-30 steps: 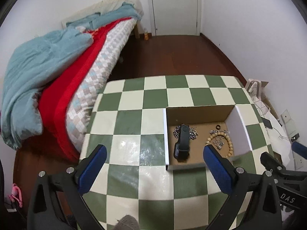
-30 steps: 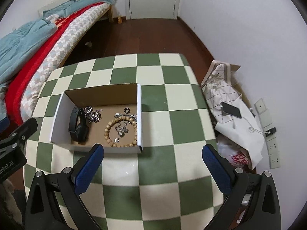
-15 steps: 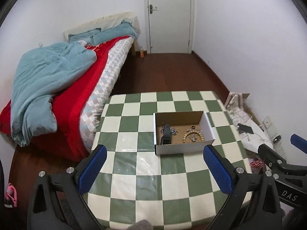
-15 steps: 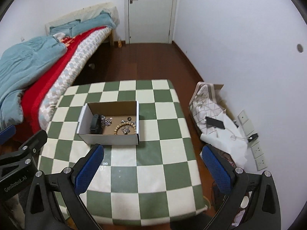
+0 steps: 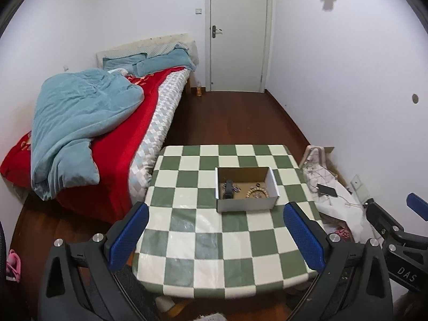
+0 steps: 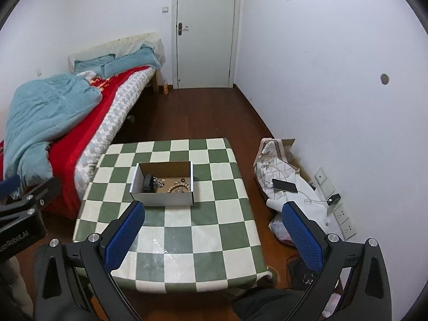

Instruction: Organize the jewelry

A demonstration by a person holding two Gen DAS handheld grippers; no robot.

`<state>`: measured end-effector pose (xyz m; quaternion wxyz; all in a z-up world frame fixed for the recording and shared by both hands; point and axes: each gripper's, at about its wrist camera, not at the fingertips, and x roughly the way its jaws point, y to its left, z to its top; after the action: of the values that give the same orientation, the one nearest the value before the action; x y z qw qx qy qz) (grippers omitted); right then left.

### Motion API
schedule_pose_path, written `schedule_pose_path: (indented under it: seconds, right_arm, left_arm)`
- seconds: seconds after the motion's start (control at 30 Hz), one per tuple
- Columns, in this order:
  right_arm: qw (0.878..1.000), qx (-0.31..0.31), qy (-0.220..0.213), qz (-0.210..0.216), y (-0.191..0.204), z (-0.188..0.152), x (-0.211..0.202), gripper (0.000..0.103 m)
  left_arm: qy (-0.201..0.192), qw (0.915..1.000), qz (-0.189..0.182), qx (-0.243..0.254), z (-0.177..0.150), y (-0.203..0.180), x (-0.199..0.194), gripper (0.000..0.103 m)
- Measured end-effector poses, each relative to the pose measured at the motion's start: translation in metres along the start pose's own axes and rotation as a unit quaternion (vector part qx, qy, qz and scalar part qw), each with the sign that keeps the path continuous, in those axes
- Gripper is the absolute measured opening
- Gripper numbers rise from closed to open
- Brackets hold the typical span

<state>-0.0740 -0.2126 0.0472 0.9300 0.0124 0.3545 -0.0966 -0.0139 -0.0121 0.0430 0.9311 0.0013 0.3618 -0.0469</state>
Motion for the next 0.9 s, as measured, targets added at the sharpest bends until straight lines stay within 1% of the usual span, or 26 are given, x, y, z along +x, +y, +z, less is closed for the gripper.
schedule_pose_path:
  seconds: [0.2,0.4,0.5,0.73,0.9]
  right_arm:
    - [1.0,0.003,-0.002,0.005,-0.003,-0.003,-0.025,0.103]
    - [1.0,0.004,0.006,0.011,-0.004,-0.004,-0.031,0.103]
    - [1.0,0.005,0.006,0.011,-0.003,0.0,-0.029,0.103]
    - [1.0,0.004,0.001,0.001,-0.001,0.028,-0.001,0.103]
    - [1.0,0.001,0.017,-0.007,0.003,0.049,0.037,0.103]
  left_arm:
    - [0.003,0.9999,-0.009,-0.007,-0.004,-0.001,-0.018,0.102]
    - [0.017,0.9998,-0.009,0.003,-0.003,-0.003,-0.017,0.102]
    - [0.017,0.9998,-0.004,0.004,0.001,-0.003,-0.014,0.102]
    - [0.012,0.9999,0.005,-0.003,0.025,-0.007,0.007,0.102]
    - [0.017,0.9996,0.022,-0.01,0.04,-0.006,0.032,0.102]
